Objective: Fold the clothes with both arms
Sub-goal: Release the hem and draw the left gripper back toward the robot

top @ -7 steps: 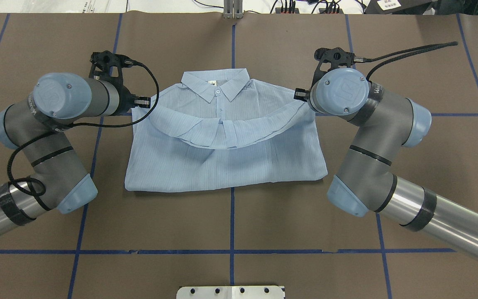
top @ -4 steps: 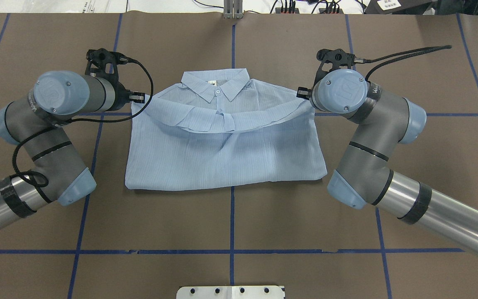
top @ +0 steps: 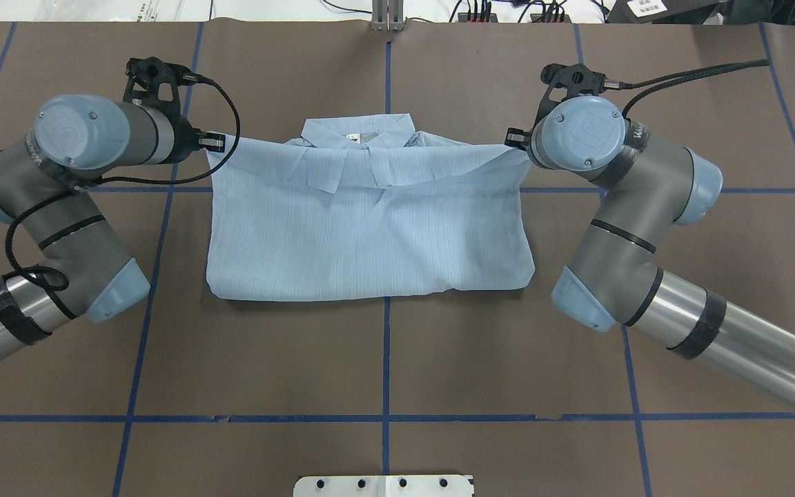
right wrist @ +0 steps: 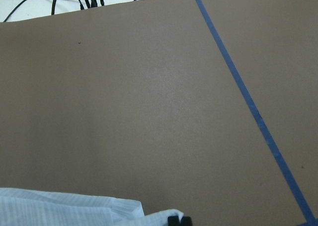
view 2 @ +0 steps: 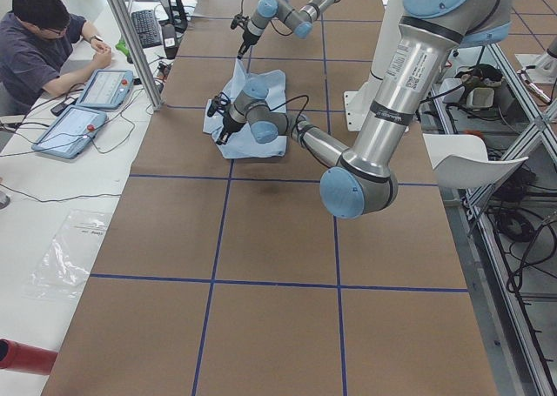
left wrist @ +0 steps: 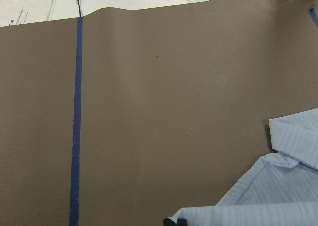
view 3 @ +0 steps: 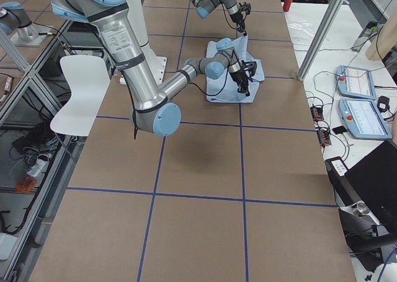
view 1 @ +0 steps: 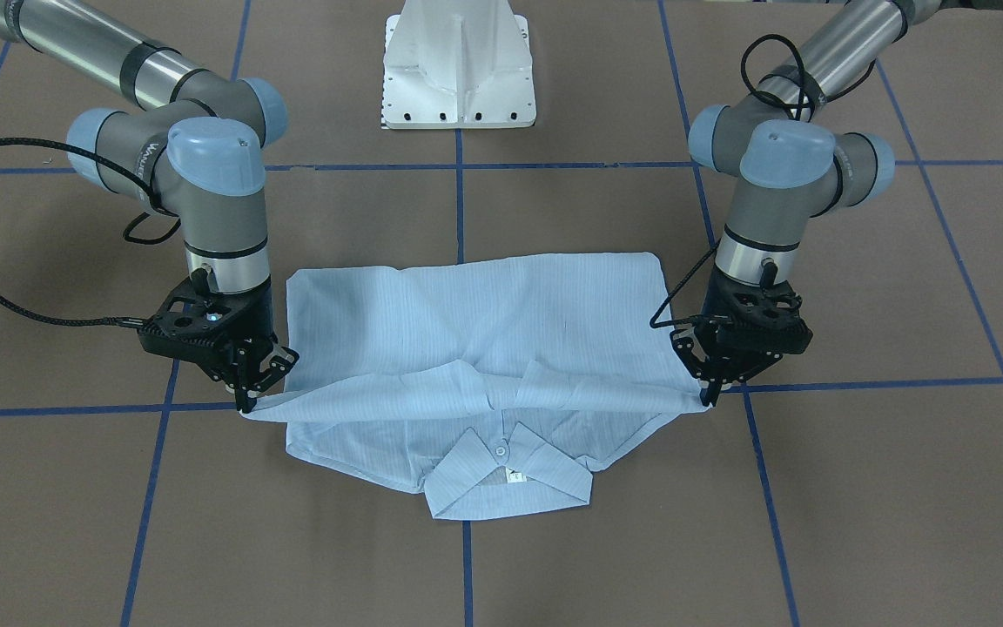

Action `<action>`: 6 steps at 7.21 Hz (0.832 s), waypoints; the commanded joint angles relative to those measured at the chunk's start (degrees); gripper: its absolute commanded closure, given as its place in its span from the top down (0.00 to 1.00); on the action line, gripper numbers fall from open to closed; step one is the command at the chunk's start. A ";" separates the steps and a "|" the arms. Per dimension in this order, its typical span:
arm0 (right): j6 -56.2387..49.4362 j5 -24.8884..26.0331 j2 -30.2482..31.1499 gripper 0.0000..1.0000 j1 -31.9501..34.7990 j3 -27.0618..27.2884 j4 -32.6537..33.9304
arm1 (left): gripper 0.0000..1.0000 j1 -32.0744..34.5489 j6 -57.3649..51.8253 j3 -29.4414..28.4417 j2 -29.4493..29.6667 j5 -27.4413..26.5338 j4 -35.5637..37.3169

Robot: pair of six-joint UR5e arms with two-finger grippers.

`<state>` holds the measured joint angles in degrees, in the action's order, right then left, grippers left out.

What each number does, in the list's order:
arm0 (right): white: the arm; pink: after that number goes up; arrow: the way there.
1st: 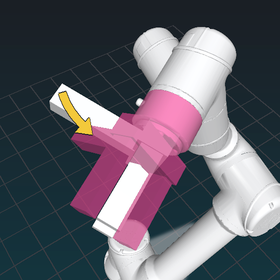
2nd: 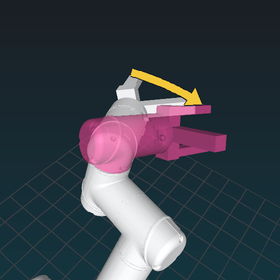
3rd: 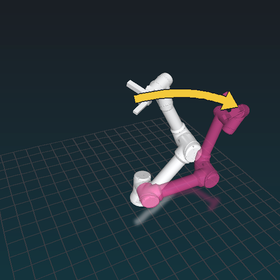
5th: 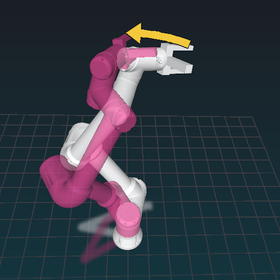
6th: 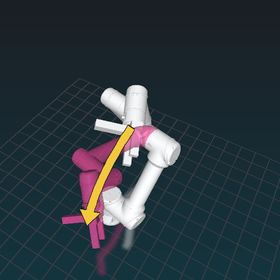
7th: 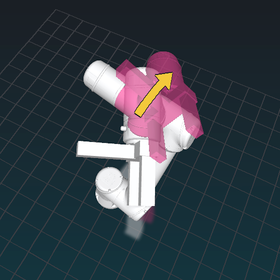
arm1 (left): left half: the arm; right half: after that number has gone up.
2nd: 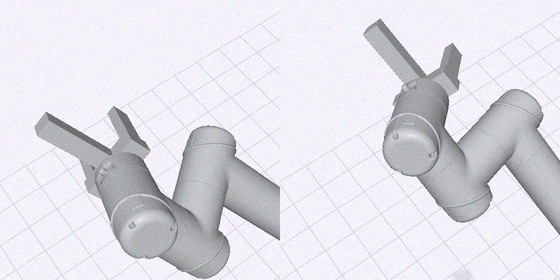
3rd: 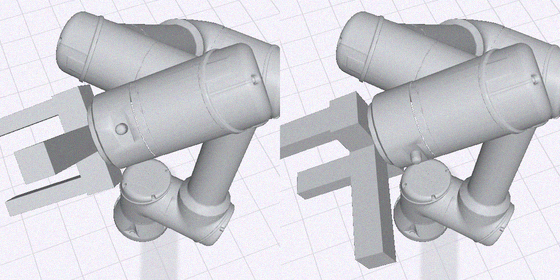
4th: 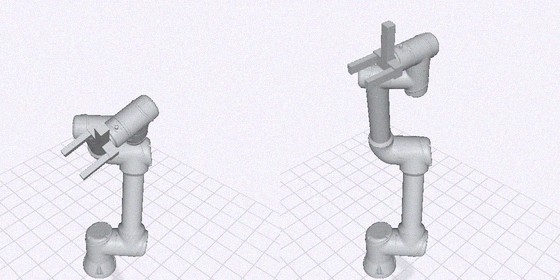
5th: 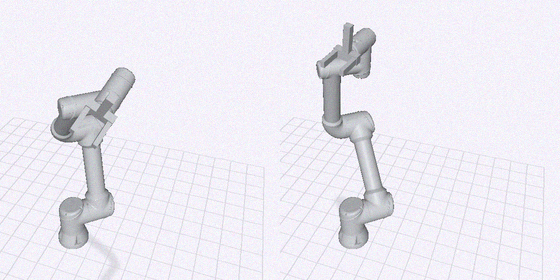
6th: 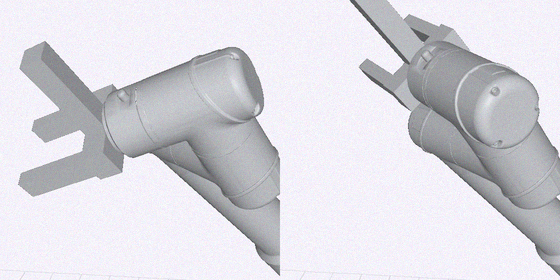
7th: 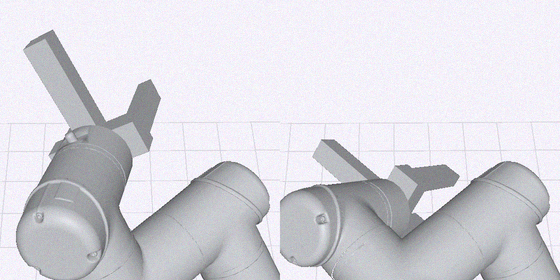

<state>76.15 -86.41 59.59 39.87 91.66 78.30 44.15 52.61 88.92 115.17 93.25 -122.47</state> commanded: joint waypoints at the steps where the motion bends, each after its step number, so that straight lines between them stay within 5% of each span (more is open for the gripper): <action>1: -0.13 0.54 -0.44 1.00 -0.40 -0.69 0.01 | 0.99 -0.12 -1.01 -0.68 0.06 0.18 -0.22; 4: -2.22 -0.42 -2.11 1.00 -0.14 -0.17 0.10 | 1.00 -0.12 -6.90 2.29 -1.25 1.23 -2.68; 6: -4.52 -1.65 -1.93 1.00 0.12 -0.08 -0.08 | 1.00 -1.86 -5.94 9.39 -8.17 6.15 -2.77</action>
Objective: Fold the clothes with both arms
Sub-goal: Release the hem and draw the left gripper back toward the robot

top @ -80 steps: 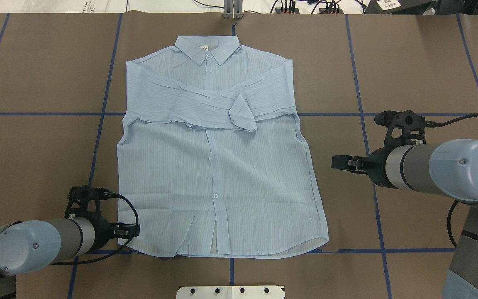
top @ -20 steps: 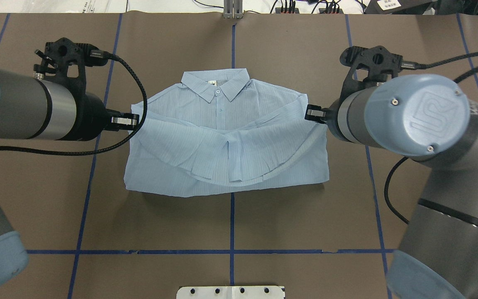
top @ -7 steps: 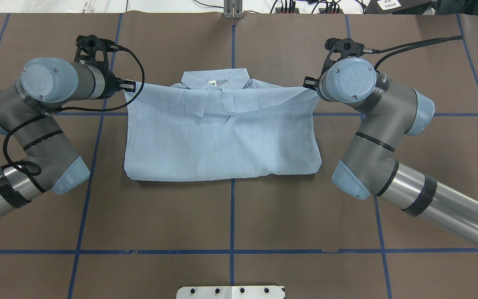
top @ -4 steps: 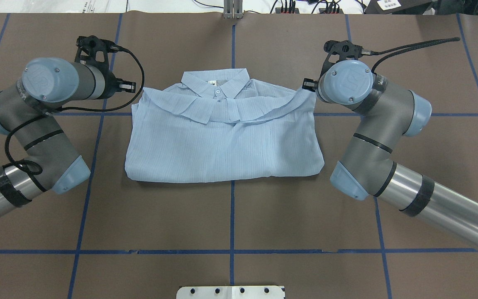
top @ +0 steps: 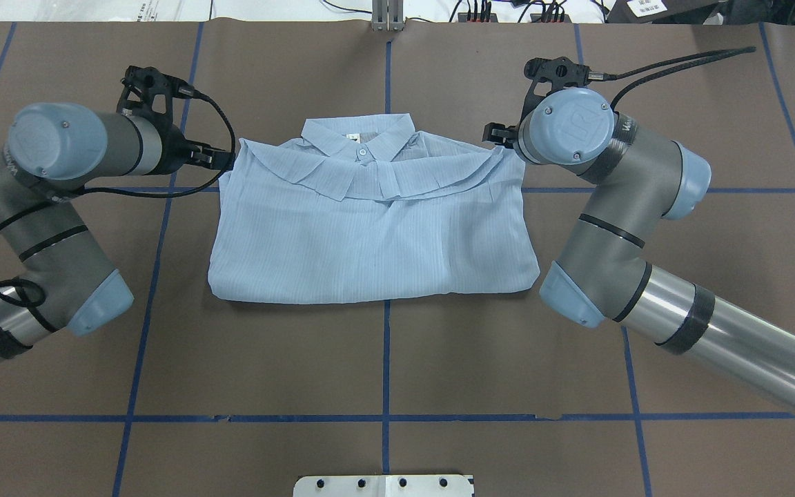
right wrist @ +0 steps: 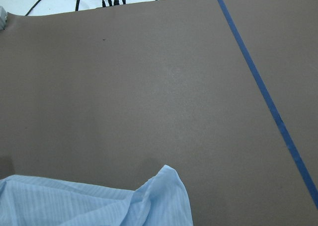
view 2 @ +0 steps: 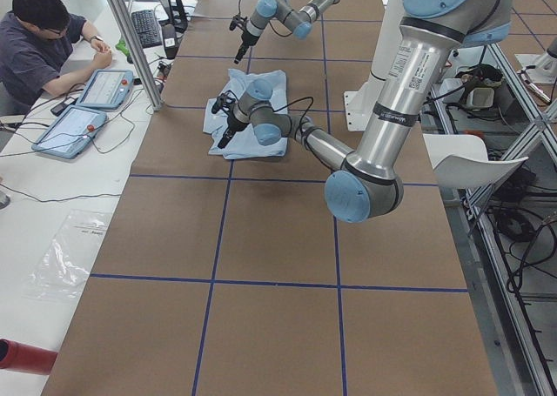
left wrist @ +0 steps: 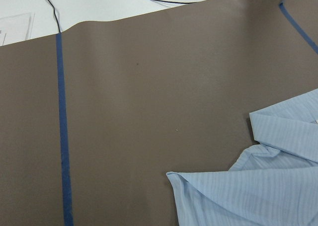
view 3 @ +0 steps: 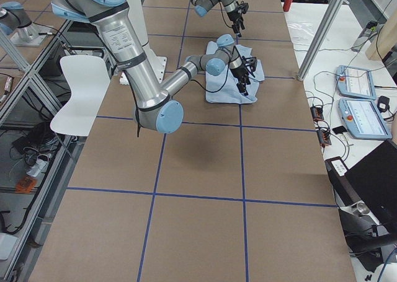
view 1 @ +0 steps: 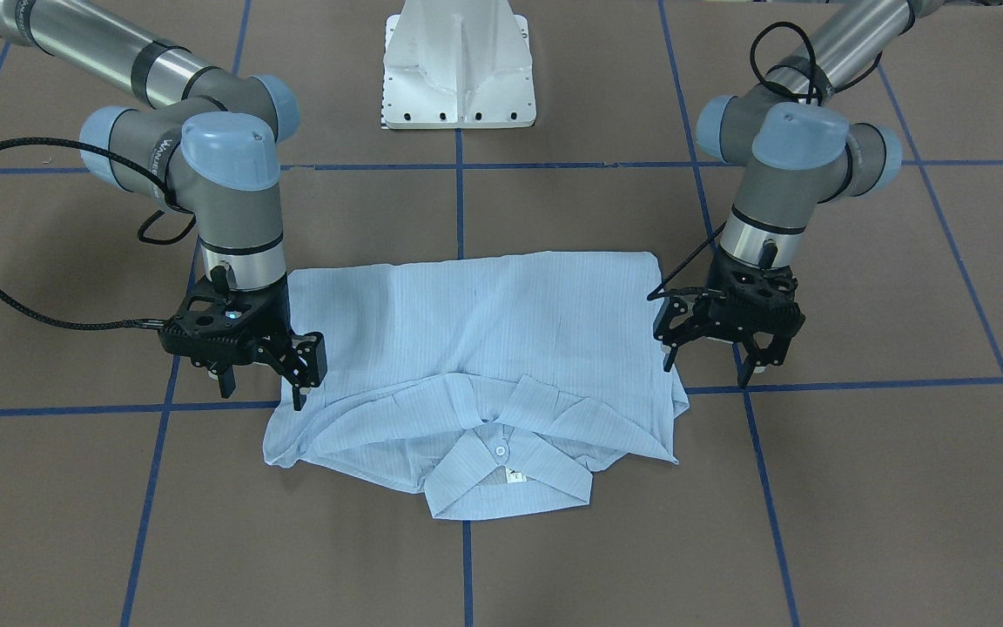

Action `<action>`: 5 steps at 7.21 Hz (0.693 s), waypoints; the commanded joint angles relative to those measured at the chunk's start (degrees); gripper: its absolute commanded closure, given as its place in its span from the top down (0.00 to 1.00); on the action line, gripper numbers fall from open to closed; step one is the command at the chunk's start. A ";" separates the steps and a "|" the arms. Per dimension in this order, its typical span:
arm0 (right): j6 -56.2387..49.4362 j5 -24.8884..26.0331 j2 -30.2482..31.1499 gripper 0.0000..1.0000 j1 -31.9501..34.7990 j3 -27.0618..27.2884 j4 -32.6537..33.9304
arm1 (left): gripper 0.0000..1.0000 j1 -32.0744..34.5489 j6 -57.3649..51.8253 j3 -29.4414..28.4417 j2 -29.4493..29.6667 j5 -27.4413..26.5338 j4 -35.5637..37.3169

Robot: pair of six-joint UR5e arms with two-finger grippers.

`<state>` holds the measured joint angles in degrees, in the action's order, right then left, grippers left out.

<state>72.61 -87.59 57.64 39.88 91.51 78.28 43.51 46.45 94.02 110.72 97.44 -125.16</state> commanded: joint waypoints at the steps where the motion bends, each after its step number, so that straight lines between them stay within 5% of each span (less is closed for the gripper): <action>1: -0.98 -0.47 0.02 1.00 0.02 0.07 -0.06 | 1.00 -4.89 3.96 8.34 -8.02 1.62 -0.17; 4: -1.06 -0.47 0.19 1.00 0.02 0.07 -0.06 | 0.99 -16.49 16.10 12.16 -12.20 -3.64 -0.08; 5: -1.06 -0.47 0.10 1.00 0.02 0.07 -0.15 | 0.86 -17.22 17.61 11.90 -12.02 -4.44 -0.08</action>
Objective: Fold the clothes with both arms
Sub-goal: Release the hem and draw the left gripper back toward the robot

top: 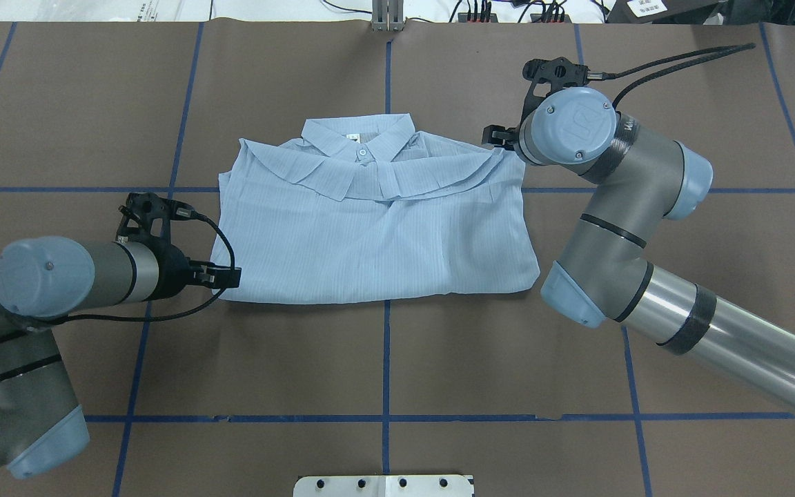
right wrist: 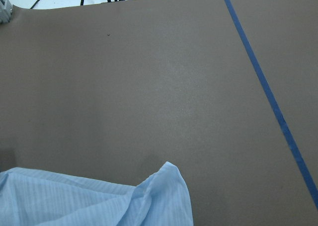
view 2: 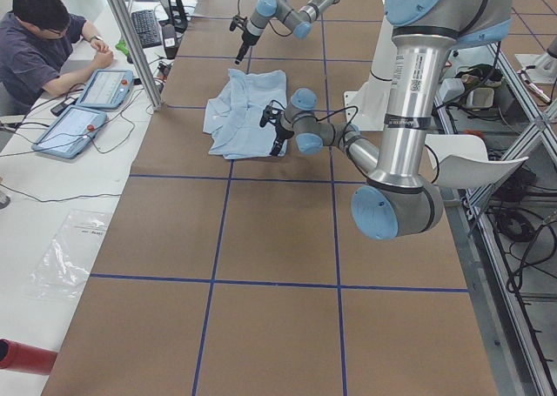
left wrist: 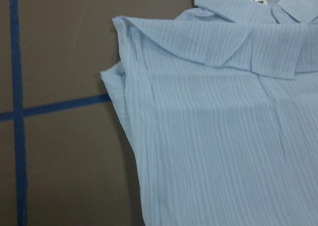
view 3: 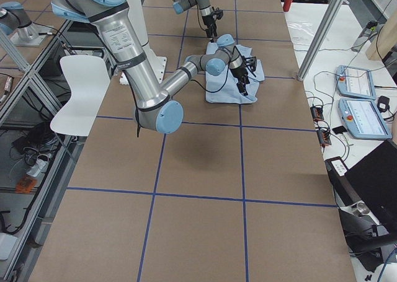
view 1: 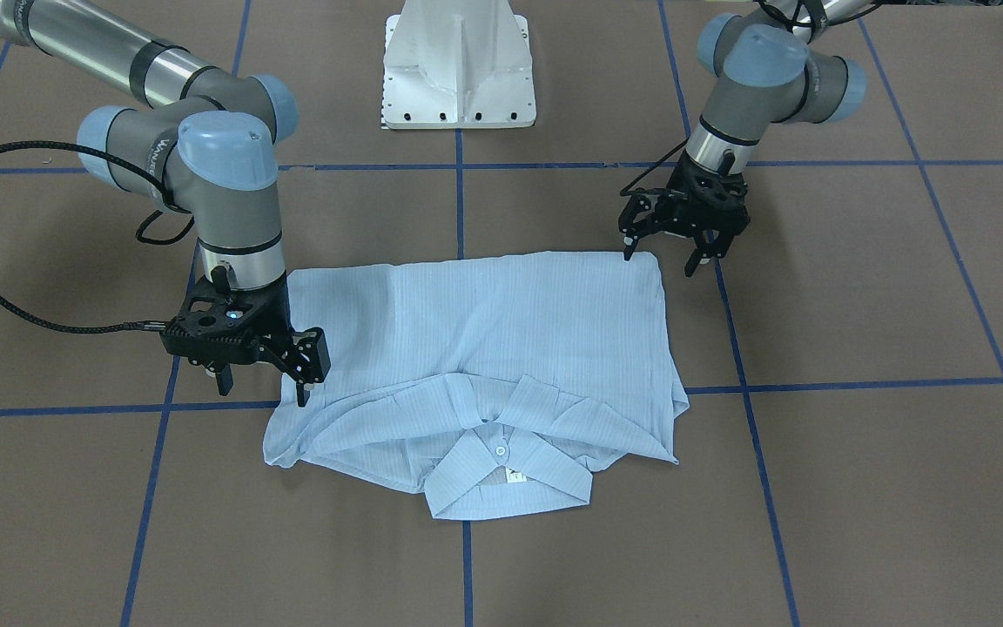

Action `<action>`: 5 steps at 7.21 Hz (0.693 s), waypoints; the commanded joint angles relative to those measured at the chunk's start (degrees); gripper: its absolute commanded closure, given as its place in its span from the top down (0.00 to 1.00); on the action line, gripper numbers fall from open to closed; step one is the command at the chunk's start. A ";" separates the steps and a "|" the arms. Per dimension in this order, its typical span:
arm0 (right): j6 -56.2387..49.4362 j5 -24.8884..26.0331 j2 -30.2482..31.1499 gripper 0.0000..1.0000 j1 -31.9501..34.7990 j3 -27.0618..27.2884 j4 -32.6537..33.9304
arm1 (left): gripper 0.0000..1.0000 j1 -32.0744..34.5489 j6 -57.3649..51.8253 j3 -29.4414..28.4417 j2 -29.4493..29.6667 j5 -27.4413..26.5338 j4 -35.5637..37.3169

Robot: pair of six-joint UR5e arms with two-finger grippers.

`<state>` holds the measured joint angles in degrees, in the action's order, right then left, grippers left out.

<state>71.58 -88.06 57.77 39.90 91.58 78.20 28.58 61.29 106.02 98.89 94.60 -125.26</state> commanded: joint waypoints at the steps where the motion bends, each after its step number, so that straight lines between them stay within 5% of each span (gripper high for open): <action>1: 0.05 0.00 -0.11 1.00 0.00 0.00 -0.07 | 0.84 -2.30 2.78 -0.37 -0.10 -1.61 0.10; 2: -0.03 0.00 -0.11 1.00 0.00 0.00 -0.07 | 0.82 -2.39 2.78 -1.51 0.25 -1.61 0.01; 3: -0.03 0.00 -0.11 1.00 0.00 0.00 -0.07 | 0.70 -2.48 2.78 -2.47 1.47 -1.52 0.01; 5: -0.12 0.00 -0.11 1.00 -0.09 0.00 -0.07 | 0.14 -2.48 2.95 -2.93 2.63 -1.43 -0.08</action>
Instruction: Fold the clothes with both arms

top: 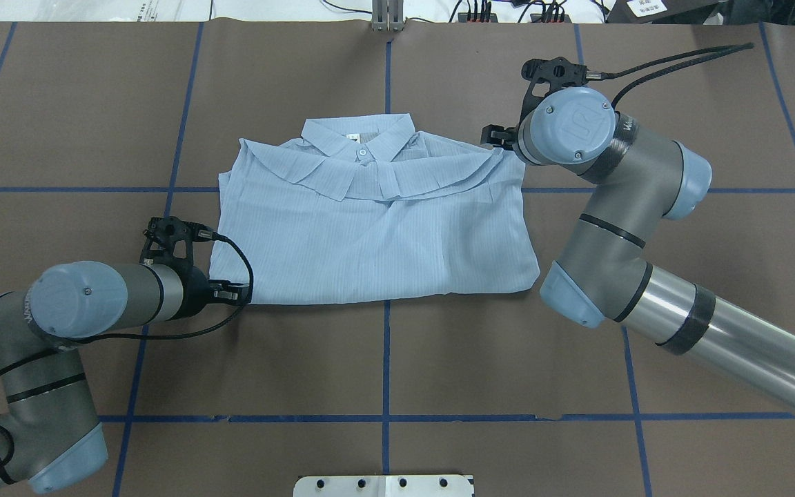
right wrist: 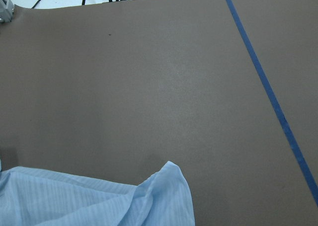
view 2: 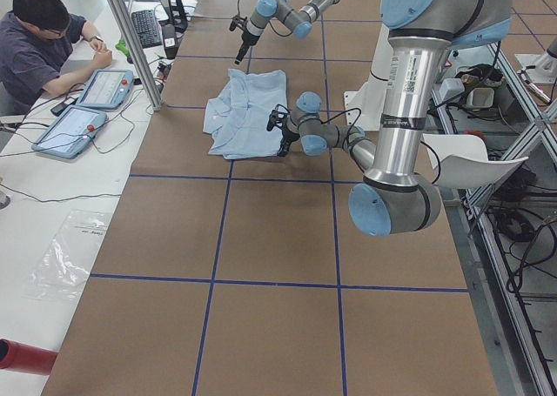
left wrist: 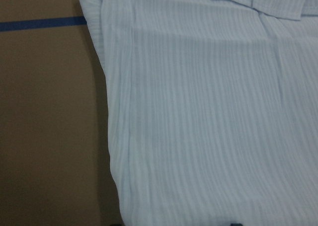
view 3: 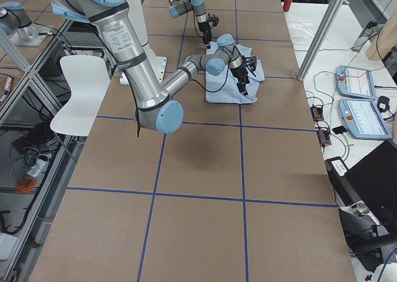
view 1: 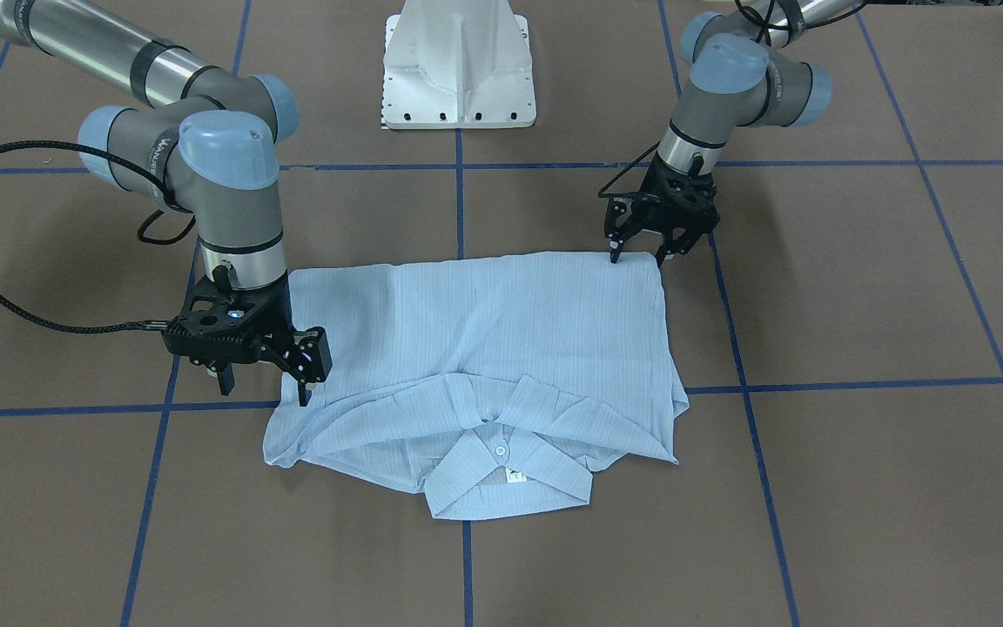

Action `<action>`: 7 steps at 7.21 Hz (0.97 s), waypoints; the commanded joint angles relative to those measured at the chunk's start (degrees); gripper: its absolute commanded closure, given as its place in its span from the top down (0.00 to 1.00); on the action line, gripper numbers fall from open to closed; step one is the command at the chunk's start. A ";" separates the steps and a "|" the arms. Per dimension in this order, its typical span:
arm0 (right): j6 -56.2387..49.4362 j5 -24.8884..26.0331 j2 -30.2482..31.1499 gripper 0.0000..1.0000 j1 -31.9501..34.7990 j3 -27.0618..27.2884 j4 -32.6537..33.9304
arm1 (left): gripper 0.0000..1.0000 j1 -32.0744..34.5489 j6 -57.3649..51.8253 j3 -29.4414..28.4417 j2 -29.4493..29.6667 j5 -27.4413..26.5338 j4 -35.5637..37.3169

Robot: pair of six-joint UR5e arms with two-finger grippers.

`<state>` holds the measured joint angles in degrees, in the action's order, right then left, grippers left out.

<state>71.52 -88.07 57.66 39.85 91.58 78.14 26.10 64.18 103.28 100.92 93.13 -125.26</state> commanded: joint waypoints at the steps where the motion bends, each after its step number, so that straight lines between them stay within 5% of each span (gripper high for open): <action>1: -0.07 0.00 0.08 1.00 -0.03 -0.09 0.00 | 0.00 0.01 0.07 0.25 0.51 0.04 -0.07; 5: 0.89 0.09 -0.44 1.00 -0.30 0.00 0.00 | 0.00 6.30 -10.85 2.55 -3.96 0.12 -0.16; 7: 0.99 0.09 -0.88 1.00 -0.38 0.00 0.00 | 0.00 15.60 -20.18 -3.65 -3.01 0.12 -0.25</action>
<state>72.32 -87.99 57.00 39.56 91.57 78.14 36.26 49.88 103.40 97.43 93.25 -125.43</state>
